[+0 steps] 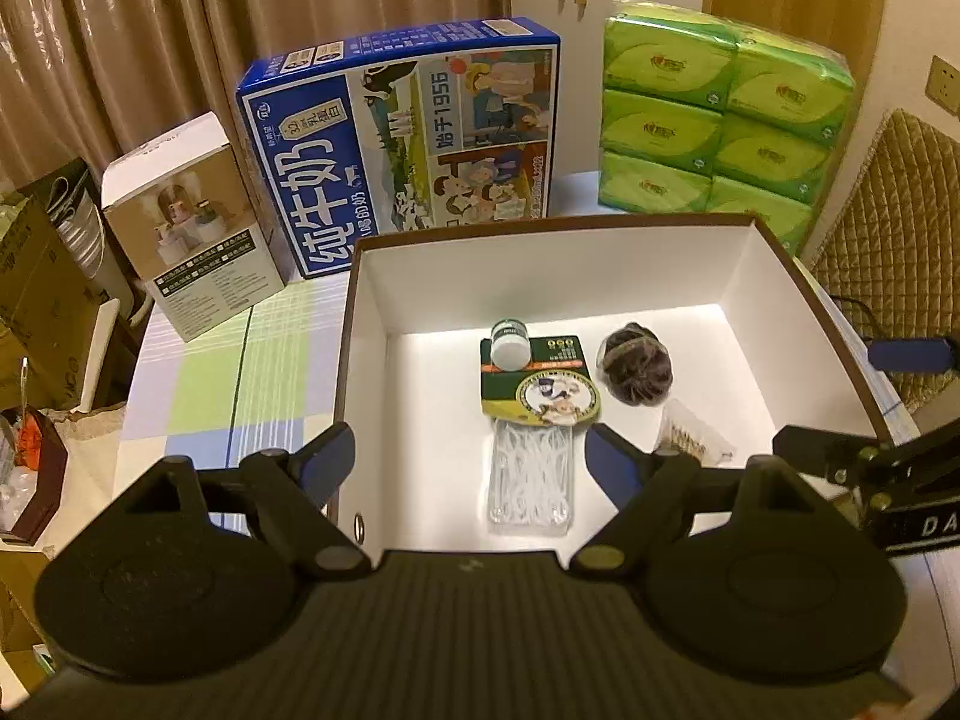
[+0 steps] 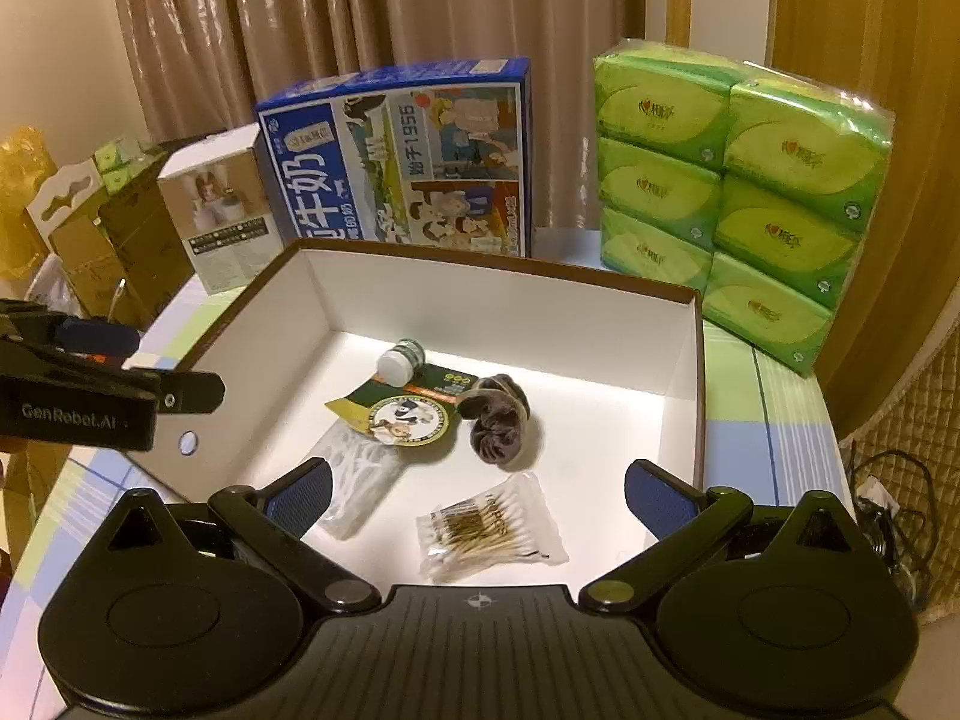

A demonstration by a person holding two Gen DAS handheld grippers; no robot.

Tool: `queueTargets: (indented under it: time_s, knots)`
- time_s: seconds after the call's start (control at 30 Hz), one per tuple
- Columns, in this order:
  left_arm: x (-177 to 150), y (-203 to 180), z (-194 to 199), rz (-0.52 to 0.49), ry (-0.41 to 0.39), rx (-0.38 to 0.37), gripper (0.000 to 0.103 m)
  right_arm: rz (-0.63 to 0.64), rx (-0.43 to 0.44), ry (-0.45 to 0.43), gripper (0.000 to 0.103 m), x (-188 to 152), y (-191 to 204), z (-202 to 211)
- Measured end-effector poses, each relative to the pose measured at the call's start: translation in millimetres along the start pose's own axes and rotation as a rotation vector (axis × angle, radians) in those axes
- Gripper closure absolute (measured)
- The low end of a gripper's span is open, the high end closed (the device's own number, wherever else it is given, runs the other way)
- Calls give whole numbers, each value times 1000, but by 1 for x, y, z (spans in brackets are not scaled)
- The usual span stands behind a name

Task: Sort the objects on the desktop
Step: 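Withdraw both tools from the brown box toward the loose table items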

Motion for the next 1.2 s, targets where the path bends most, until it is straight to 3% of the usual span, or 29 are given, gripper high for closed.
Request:
queueTargets:
  time_s: [0.73, 1.2]
  knots:
    - [-111, 8, 55, 4, -4, -16, 22, 20, 33, -29, 2, -80, 15, 59]
    - [-166, 2, 49, -11, 45, -28, 23, 44, 71, 60, 2, -143, 28, 53]
Point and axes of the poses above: each gripper's, at about its wrist camera, not at the fingertips, and z roughly against the way its jaws point, y to its left, x to its top, the point moved 4 cm from there along -z, roughly the way its jaws point, and after that the axes turned 8 degrees about y, right-handed, at the moved point
